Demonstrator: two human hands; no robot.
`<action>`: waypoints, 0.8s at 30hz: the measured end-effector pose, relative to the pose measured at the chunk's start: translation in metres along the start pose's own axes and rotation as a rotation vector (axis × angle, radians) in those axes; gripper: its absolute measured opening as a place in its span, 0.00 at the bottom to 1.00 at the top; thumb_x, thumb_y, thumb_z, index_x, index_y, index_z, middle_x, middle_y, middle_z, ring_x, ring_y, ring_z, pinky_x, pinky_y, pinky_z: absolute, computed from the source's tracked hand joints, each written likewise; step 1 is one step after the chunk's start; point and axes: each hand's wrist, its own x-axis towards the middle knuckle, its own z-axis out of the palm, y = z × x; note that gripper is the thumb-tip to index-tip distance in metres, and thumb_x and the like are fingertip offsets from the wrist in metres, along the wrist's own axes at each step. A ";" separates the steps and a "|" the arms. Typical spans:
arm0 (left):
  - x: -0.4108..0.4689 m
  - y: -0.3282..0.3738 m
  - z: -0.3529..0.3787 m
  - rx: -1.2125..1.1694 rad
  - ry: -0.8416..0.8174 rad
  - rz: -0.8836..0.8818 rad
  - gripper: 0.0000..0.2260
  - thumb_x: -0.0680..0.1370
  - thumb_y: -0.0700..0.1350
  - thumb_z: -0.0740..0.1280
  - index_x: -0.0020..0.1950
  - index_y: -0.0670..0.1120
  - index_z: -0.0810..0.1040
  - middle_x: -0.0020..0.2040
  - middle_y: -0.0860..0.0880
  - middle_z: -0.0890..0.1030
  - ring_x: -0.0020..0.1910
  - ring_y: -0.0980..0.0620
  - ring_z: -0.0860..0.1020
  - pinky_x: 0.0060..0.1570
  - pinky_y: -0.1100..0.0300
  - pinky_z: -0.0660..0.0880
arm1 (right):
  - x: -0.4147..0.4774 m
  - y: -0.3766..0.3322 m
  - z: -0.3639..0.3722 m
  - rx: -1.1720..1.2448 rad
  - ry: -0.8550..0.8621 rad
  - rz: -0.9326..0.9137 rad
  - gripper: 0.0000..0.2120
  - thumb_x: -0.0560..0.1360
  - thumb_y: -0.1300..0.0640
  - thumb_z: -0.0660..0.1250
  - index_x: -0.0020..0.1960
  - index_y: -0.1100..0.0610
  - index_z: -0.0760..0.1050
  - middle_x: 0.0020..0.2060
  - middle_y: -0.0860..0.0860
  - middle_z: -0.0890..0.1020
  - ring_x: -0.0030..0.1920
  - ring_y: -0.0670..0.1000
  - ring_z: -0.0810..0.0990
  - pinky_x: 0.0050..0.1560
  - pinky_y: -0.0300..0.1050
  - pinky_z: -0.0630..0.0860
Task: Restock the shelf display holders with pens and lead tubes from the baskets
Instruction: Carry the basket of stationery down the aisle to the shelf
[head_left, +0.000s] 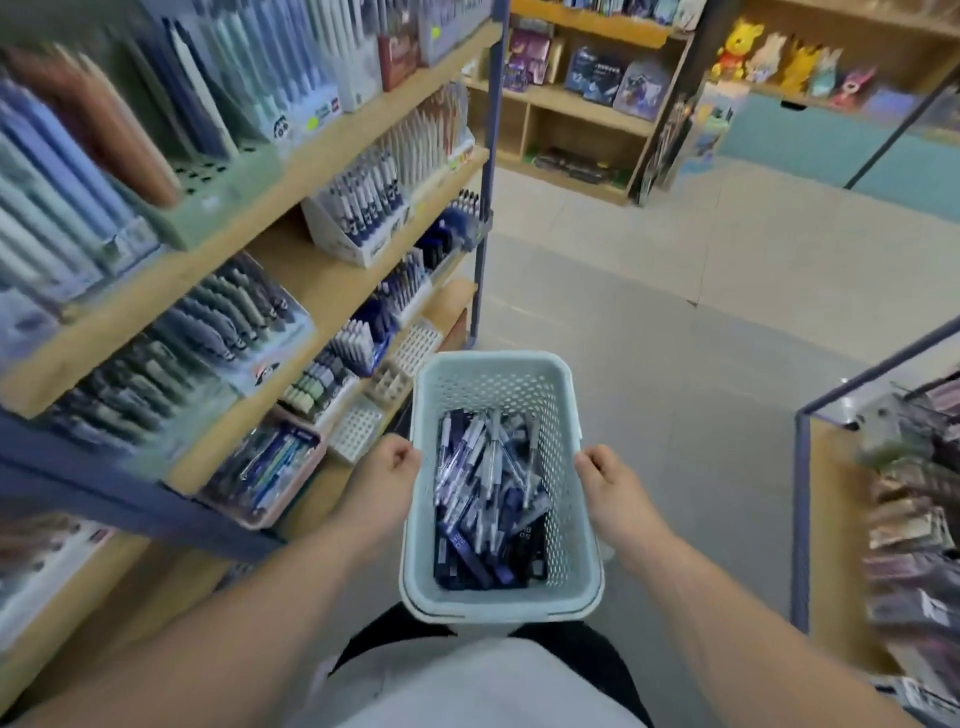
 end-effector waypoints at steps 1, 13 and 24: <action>0.015 0.011 -0.005 -0.006 0.007 0.003 0.12 0.84 0.49 0.60 0.41 0.49 0.69 0.32 0.50 0.69 0.32 0.53 0.67 0.36 0.57 0.63 | 0.016 -0.013 -0.001 -0.012 -0.001 -0.009 0.13 0.85 0.47 0.56 0.49 0.53 0.73 0.39 0.52 0.78 0.39 0.51 0.74 0.42 0.49 0.70; 0.139 0.046 -0.029 -0.118 0.130 -0.075 0.09 0.83 0.47 0.62 0.44 0.45 0.69 0.35 0.48 0.68 0.32 0.52 0.65 0.33 0.56 0.60 | 0.199 -0.133 0.002 -0.278 -0.236 -0.067 0.14 0.83 0.47 0.60 0.49 0.55 0.77 0.44 0.56 0.82 0.46 0.57 0.81 0.54 0.59 0.80; 0.262 0.023 0.059 -0.246 0.521 -0.406 0.11 0.83 0.47 0.62 0.42 0.45 0.66 0.37 0.46 0.68 0.35 0.50 0.66 0.36 0.56 0.61 | 0.428 -0.159 0.039 -0.627 -0.732 -0.223 0.14 0.85 0.54 0.58 0.45 0.61 0.71 0.36 0.57 0.74 0.33 0.53 0.73 0.32 0.46 0.72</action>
